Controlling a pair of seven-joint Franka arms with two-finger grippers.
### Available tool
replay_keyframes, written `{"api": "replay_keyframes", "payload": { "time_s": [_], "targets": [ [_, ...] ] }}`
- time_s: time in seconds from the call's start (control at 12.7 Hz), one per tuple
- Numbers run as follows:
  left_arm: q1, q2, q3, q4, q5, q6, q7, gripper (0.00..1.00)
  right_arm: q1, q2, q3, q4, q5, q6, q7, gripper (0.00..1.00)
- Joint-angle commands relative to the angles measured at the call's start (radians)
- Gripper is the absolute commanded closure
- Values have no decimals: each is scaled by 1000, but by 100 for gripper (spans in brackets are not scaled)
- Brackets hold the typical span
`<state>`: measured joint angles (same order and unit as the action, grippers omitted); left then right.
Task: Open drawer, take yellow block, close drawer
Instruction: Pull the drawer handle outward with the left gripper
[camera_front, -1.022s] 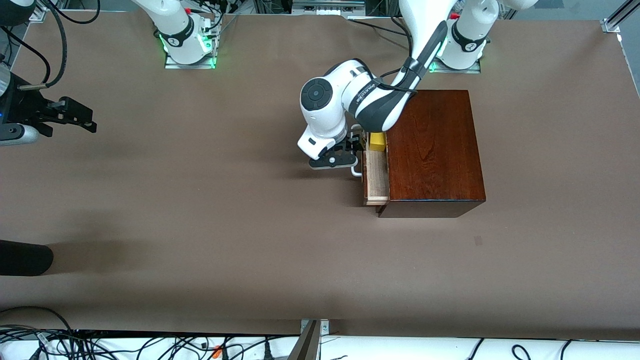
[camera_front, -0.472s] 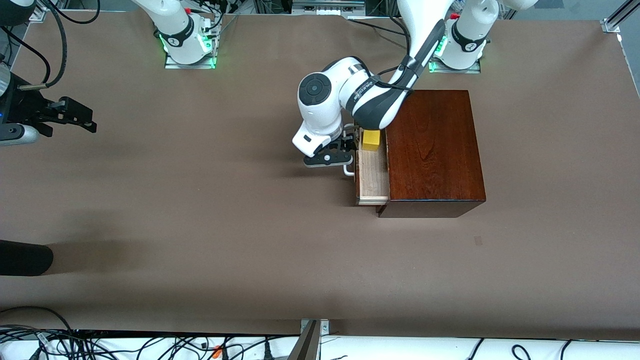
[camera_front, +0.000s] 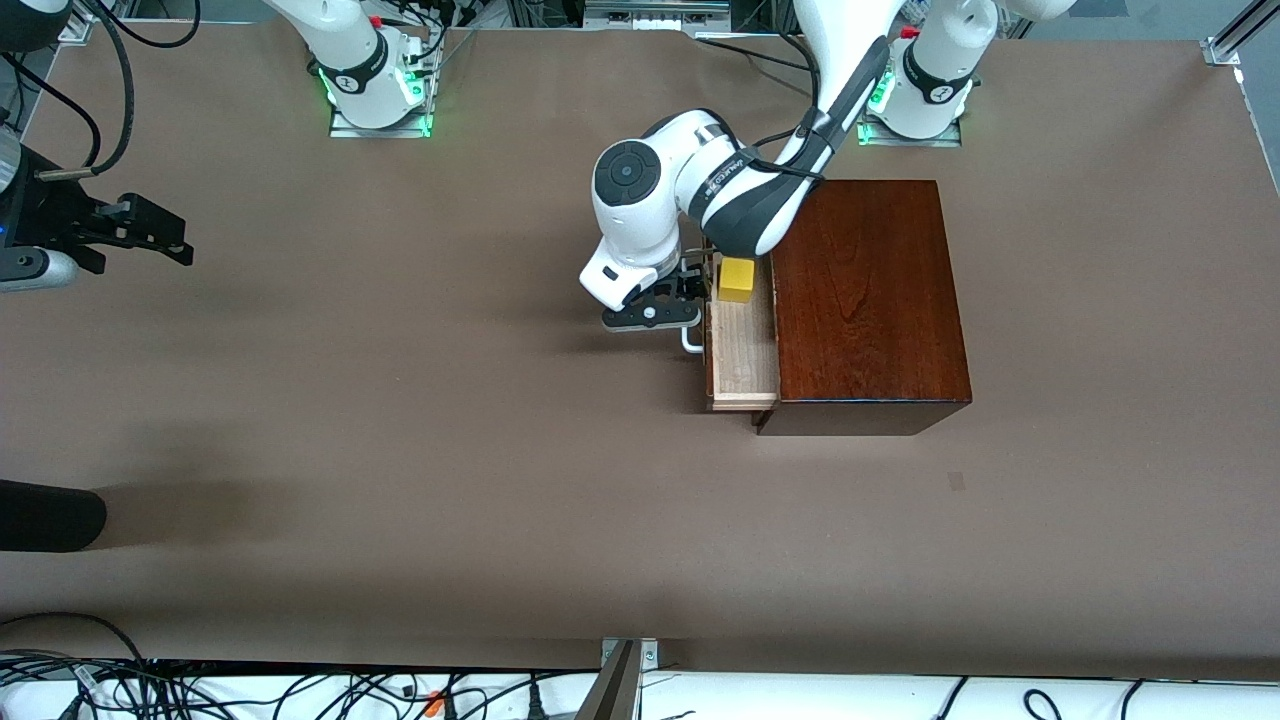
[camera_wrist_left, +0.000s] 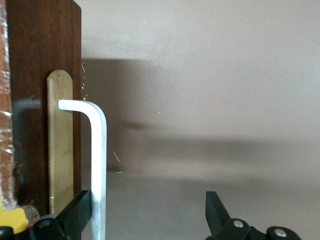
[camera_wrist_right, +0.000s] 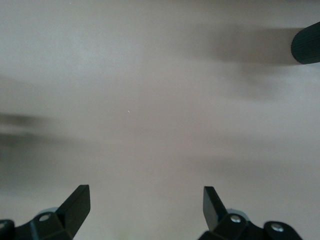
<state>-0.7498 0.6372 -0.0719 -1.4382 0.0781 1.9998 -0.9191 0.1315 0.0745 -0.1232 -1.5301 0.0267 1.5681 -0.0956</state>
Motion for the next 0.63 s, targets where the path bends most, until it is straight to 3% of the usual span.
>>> {"api": "replay_keyframes", "payload": {
  "time_s": [0.0,0.24,0.55],
  "targets": [
    [-6,-13,3,93,-21,-135,-3,0,-9,4,7,10,2,-2,-1,0],
    [3,-31,10,215,-17,-352,32,0,-7,4,8,11,4,-2,-1,0],
    [130,-177,20,219,-11,-510,241,0,0,4,16,16,19,16,-4,0]
  ]
}}
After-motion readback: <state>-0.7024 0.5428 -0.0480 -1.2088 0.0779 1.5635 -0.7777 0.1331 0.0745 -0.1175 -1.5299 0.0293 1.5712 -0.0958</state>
